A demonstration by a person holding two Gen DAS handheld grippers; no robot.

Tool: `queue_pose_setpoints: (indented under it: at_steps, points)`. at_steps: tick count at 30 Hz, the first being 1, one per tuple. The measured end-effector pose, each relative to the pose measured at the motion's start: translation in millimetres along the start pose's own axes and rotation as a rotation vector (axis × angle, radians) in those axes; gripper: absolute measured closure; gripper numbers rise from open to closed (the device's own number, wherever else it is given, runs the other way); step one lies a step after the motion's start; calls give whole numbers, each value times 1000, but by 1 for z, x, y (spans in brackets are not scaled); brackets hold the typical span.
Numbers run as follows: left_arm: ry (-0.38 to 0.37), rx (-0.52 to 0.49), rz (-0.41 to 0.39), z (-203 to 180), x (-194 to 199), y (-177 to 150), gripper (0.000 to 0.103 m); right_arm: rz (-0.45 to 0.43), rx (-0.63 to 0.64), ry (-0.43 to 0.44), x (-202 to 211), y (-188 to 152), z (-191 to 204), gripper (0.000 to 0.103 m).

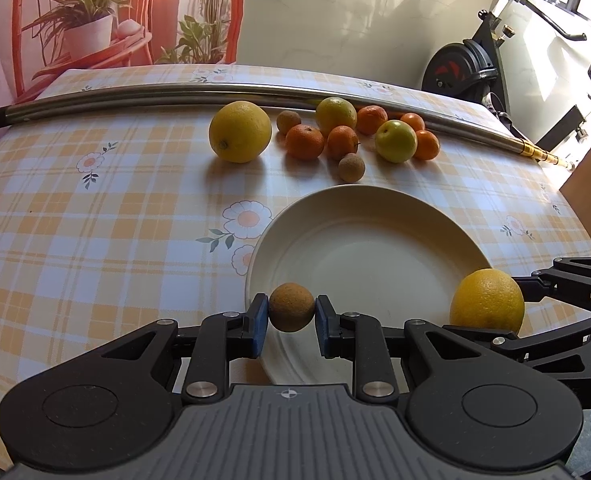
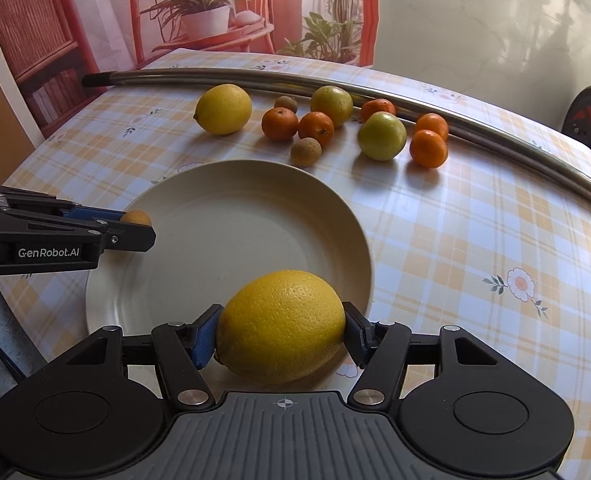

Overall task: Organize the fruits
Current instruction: 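Carry the brown fruit and the lemon over the white plate with both tools, then open the left tool over the plate while the right tool lowers the lemon onto it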

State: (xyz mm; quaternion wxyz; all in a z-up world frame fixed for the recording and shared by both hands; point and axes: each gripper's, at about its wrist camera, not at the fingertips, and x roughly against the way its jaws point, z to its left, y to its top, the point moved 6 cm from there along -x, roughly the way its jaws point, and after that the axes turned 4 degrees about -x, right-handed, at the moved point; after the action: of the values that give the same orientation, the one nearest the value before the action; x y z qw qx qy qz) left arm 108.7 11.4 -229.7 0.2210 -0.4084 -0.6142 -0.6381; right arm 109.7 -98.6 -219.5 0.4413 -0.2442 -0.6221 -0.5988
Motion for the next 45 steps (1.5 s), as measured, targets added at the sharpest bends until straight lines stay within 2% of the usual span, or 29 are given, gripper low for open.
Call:
queue_pose_setpoints:
  at_steps: [28,45]
  points:
    - [-26,-10,15,-1,-5,-5,76,14,-1,12,-5,-4,1,45]
    - [-39,5,-5,-1,1,-5,68,-19,-26,35,4,1,2,41]
